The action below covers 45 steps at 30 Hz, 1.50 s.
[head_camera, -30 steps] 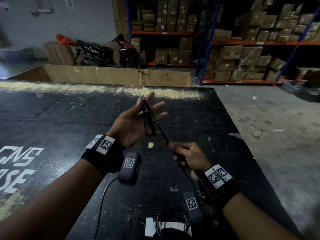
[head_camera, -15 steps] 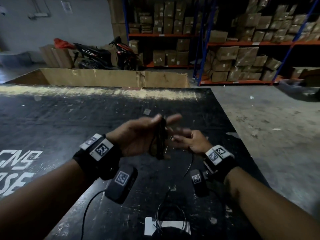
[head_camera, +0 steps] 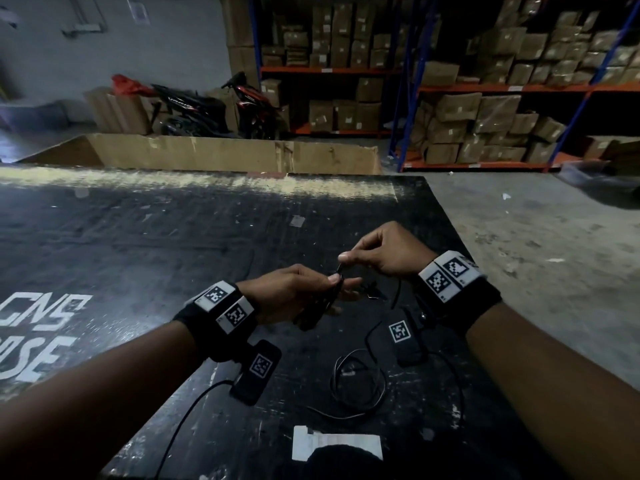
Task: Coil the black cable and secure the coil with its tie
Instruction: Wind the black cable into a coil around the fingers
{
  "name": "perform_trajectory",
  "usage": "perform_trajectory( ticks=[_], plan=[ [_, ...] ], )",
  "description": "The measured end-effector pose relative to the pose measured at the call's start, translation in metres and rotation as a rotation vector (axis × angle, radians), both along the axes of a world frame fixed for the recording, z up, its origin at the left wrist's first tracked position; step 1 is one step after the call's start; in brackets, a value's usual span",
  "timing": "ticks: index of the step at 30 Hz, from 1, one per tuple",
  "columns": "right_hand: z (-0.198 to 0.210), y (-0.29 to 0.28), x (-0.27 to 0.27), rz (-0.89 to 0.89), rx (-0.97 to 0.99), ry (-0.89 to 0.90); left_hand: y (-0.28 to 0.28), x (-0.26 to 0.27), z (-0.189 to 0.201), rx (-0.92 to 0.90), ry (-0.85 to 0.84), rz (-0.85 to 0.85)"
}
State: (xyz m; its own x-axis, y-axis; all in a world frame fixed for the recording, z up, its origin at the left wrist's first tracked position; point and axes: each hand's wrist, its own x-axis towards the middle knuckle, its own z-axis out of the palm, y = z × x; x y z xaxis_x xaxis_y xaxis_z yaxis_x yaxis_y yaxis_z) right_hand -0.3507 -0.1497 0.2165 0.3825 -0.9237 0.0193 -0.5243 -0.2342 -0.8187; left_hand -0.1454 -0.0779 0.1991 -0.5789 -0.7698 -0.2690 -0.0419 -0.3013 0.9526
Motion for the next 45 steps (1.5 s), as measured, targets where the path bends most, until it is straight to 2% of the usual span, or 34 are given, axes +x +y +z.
perform_trajectory(
  ticks=[5, 7, 9, 12, 17, 21, 25, 27, 30, 34, 39, 45],
  plan=[
    [0.014, -0.001, -0.001, -0.003, 0.033, 0.032, -0.006, 0.0, -0.007, -0.066, -0.182, -0.025],
    [0.014, 0.0, -0.001, -0.002, 0.028, 0.018, -0.009, 0.003, -0.012, -0.026, -0.173, 0.016],
    [0.012, 0.005, 0.0, -0.002, 0.016, -0.026, -0.012, 0.007, -0.015, 0.007, -0.125, 0.133],
    [0.002, 0.018, 0.004, 0.036, 0.048, -0.17, -0.017, 0.016, -0.018, 0.06, -0.014, 0.287],
    [-0.035, 0.039, 0.012, 0.022, 0.261, -0.639, -0.033, 0.034, -0.017, 0.05, 0.316, 0.387],
    [-0.061, 0.046, 0.021, 0.032, 0.401, -0.817, -0.041, 0.032, 0.002, -0.014, 0.507, 0.436],
    [-0.083, 0.049, 0.017, 0.012, 0.455, -0.758, -0.044, 0.035, 0.023, -0.033, 0.684, 0.383],
    [-0.094, 0.048, 0.01, -0.027, 0.468, -0.696, -0.041, 0.037, 0.031, -0.03, 0.725, 0.291],
    [-0.1, 0.039, 0.002, 0.043, 0.44, -0.608, -0.029, 0.032, 0.037, -0.011, 0.749, 0.1],
    [-0.091, 0.019, -0.008, 0.11, 0.337, -0.473, -0.013, 0.021, 0.039, 0.036, 0.706, -0.108],
    [-0.08, -0.001, -0.028, 0.212, 0.28, -0.3, 0.004, 0.025, 0.039, 0.108, 0.613, -0.242],
    [-0.042, -0.016, -0.031, 0.254, 0.162, -0.092, 0.014, 0.016, 0.001, 0.032, 0.292, -0.308]
  ],
)
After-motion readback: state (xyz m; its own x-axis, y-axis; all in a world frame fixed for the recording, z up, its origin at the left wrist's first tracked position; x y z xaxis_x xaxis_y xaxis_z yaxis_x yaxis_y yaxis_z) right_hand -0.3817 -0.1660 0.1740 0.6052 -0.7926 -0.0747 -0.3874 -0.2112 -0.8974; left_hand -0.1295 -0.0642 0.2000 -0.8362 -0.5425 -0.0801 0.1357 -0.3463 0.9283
